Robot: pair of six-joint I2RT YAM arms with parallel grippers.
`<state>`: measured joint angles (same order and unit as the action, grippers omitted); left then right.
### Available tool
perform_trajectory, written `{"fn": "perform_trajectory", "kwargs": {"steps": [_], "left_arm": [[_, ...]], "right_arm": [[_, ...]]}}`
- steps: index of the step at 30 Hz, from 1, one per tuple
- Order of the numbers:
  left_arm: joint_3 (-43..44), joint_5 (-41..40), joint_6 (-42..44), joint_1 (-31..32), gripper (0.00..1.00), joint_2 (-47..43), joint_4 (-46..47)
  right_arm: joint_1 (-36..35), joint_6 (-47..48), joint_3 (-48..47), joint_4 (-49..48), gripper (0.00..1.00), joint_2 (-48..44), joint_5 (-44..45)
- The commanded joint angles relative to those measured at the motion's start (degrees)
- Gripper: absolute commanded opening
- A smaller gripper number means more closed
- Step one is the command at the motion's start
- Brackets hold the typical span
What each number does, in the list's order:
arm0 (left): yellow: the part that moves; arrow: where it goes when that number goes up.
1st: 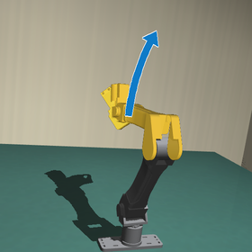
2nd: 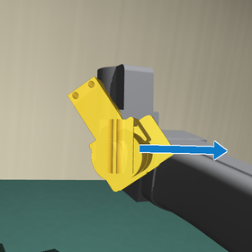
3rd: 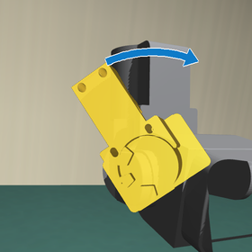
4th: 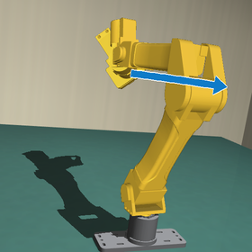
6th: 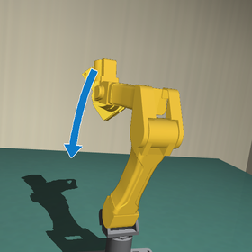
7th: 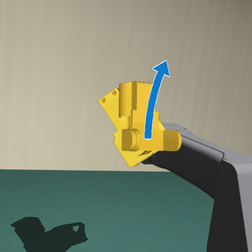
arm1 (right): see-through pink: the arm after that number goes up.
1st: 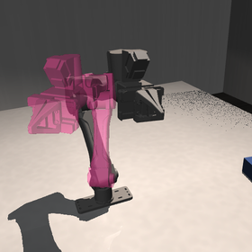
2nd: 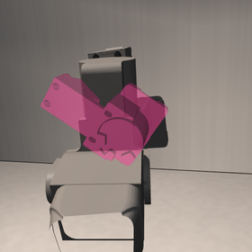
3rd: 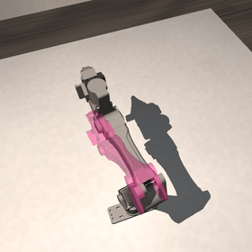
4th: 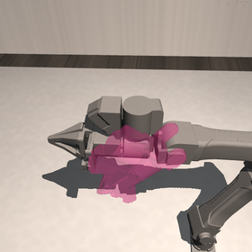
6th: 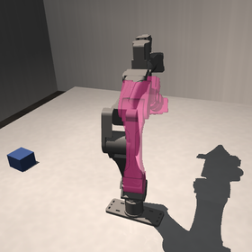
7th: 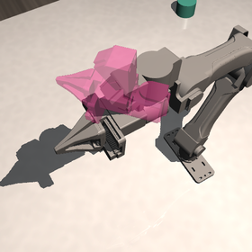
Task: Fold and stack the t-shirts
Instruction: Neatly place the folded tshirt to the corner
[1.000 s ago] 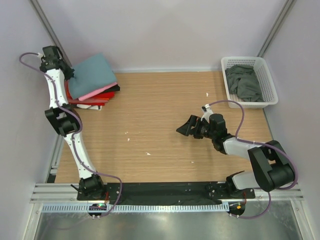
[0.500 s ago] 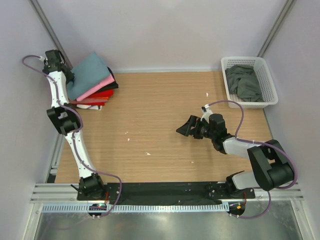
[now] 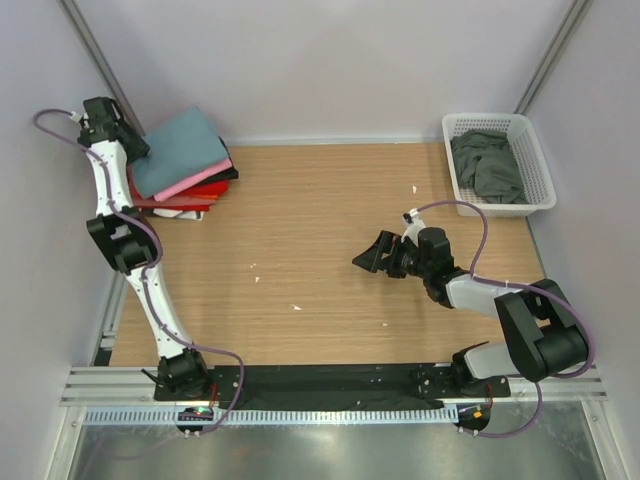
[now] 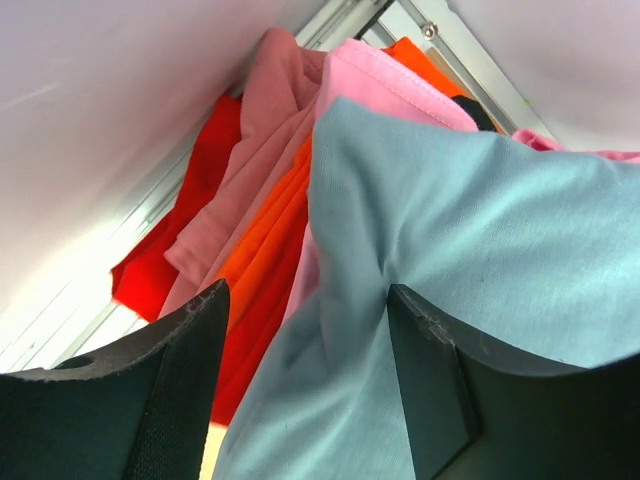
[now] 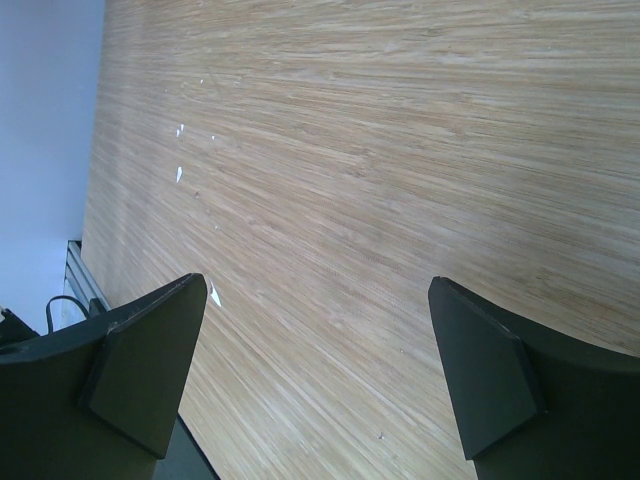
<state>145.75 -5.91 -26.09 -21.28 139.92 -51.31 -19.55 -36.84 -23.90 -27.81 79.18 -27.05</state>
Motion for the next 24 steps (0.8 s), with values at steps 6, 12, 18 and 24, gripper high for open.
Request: {"fn": "perform_trajectory", "kwargs": {"steps": [6,12,18,24], "left_arm": [[-2.31,-3.05,-1.33,-0.43,0.72,-9.13,-0.63],[-5.3,-4.63,-2.12,-0.34,0.78,-12.74,-0.9],[-8.46,-8.5,-4.76,0.53,0.78,-19.06,-5.46],[-21.2,-10.08,-5.03,3.52,0.78,-31.44,-6.52]], "right_arm": [[-0.22,-0.07,-0.62,-3.74,1.0,-0.95,-0.37],[-0.14,0.01,-0.53,-3.91,1.0,-1.04,-0.55],[-0.14,0.01,-0.36,-4.18,1.0,-1.22,-0.55],[-0.14,-0.07,-0.18,-4.44,1.0,-1.57,-0.37]]}}
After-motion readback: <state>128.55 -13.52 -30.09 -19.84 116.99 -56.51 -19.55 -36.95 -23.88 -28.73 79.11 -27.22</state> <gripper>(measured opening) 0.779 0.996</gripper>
